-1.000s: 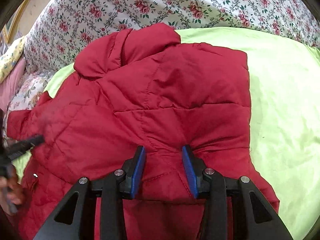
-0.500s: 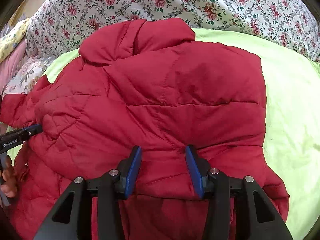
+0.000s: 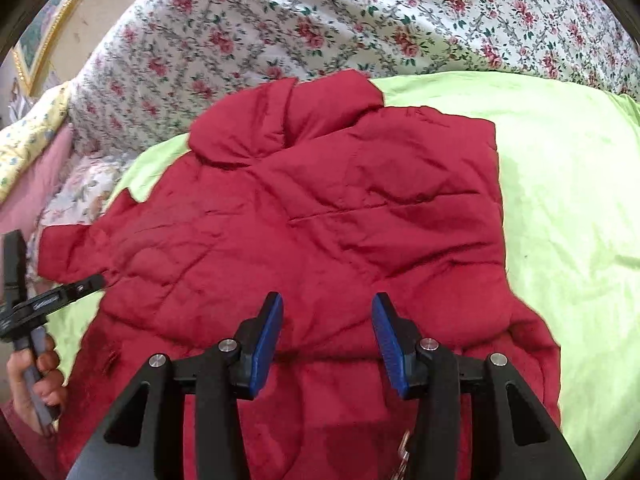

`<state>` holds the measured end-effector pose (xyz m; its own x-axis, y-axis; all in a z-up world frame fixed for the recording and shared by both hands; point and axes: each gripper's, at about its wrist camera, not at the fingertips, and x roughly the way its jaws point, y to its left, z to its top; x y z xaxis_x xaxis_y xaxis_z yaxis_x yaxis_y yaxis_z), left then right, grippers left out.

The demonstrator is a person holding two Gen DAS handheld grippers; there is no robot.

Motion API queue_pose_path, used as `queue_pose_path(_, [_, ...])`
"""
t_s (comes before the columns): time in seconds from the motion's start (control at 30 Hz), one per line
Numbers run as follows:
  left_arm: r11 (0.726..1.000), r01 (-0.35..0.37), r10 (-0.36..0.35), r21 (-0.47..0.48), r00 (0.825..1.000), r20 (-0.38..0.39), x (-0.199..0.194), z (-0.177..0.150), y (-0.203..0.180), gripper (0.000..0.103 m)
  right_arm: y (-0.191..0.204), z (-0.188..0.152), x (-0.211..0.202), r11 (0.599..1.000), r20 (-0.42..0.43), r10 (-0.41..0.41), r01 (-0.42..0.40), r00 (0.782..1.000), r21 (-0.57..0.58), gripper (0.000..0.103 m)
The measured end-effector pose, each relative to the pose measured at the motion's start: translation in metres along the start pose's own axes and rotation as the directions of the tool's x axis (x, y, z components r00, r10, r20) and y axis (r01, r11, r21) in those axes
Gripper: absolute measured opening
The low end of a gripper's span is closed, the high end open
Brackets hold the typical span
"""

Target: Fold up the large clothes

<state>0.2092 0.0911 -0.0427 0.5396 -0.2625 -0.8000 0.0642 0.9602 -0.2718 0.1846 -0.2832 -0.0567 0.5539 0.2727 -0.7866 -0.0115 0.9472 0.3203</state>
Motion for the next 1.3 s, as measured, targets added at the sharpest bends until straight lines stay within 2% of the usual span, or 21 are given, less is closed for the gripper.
queue_pose_path(0.07, [0.999, -0.013, 0.013, -0.043, 1.000, 0.004, -0.002, -0.001, 0.017, 0.043, 0.003, -0.006, -0.004, 1.000, -0.007, 0.013, -0.013, 1.000, -0.003, 0.049])
queue_pose_path(0.13, [0.996, -0.017, 0.017, -0.084, 1.000, 0.007, -0.004, -0.002, 0.035, 0.052, 0.005, -0.012, -0.006, 1.000, -0.020, 0.028, -0.028, 0.999, -0.003, 0.052])
queue_pose_path(0.3, [0.987, -0.063, 0.067, -0.150, 0.998, 0.019, -0.012, -0.005, 0.071, 0.052, 0.005, -0.025, -0.008, 0.998, -0.062, 0.066, -0.065, 0.996, 0.019, 0.052])
queue_pose_path(0.37, [0.982, -0.077, 0.083, -0.173, 0.996, 0.028, -0.016, -0.004, 0.087, 0.059, 0.006, -0.027, -0.010, 0.997, -0.071, 0.074, -0.073, 0.995, 0.020, 0.053])
queue_pose_path(0.43, [0.971, -0.105, 0.119, -0.215, 0.992, 0.050, -0.023, -0.002, 0.107, 0.067, 0.008, -0.029, -0.014, 0.997, -0.071, 0.083, -0.082, 0.994, 0.016, 0.058])
queue_pose_path(0.57, [0.936, -0.136, 0.173, -0.325, 0.981, 0.086, -0.040, 0.006, 0.156, 0.067, 0.009, -0.033, -0.021, 0.997, -0.067, 0.078, -0.078, 0.995, -0.004, 0.060])
queue_pose_path(0.6, [0.923, -0.149, 0.193, -0.354, 0.977, 0.092, -0.044, 0.008, 0.169, 0.068, 0.009, -0.034, -0.022, 0.997, -0.068, 0.077, -0.078, 0.995, -0.005, 0.061])
queue_pose_path(0.7, [0.881, -0.187, 0.262, -0.435, 0.958, 0.117, -0.055, 0.010, 0.199, 0.080, 0.007, -0.037, -0.024, 0.997, -0.074, 0.079, -0.080, 0.994, -0.001, 0.061])
queue_pose_path(0.83, [0.843, -0.237, 0.337, -0.483, 0.932, 0.132, -0.062, 0.016, 0.226, 0.080, 0.008, -0.041, -0.025, 0.997, -0.079, 0.078, -0.078, 0.994, 0.000, 0.061])
queue_pose_path(0.93, [0.826, -0.250, 0.367, -0.505, 0.919, 0.145, -0.062, 0.024, 0.240, 0.080, 0.009, -0.041, -0.025, 0.997, -0.084, 0.080, -0.081, 0.993, -0.007, 0.061])
queue_pose_path(1.07, [0.808, -0.276, 0.416, -0.521, 0.893, 0.171, -0.061, 0.038, 0.255, 0.080, 0.010, -0.041, -0.025, 0.997, -0.087, 0.080, -0.081, 0.993, -0.007, 0.061])
queue_pose_path(1.1, [0.811, -0.265, 0.408, -0.522, 0.895, 0.179, -0.061, 0.041, 0.259, 0.071, 0.009, -0.041, -0.025, 0.997, -0.086, 0.081, -0.082, 0.993, -0.006, 0.061])
queue_pose_path(1.13, [0.819, -0.245, 0.389, -0.518, 0.901, 0.190, -0.060, 0.046, 0.261, 0.044, 0.009, -0.042, -0.026, 0.997, -0.085, 0.081, -0.081, 0.993, -0.006, 0.061])
queue_pose_path(1.17, [0.829, -0.227, 0.368, -0.510, 0.909, 0.194, -0.059, 0.048, 0.262, 0.033, 0.008, -0.042, -0.026, 0.997, -0.084, 0.080, -0.081, 0.993, -0.007, 0.061])
queue_pose_path(1.23, [0.843, -0.218, 0.356, -0.491, 0.911, 0.207, -0.064, 0.049, 0.258, 0.014, 0.007, -0.044, -0.027, 0.997, -0.084, 0.078, -0.078, 0.993, -0.005, 0.061])
queue_pose_path(1.3, [0.863, -0.211, 0.345, -0.458, 0.910, 0.231, -0.068, 0.049, 0.246, 0.011, 0.006, -0.045, -0.026, 0.997, -0.086, 0.076, -0.076, 0.993, 0.001, 0.061])
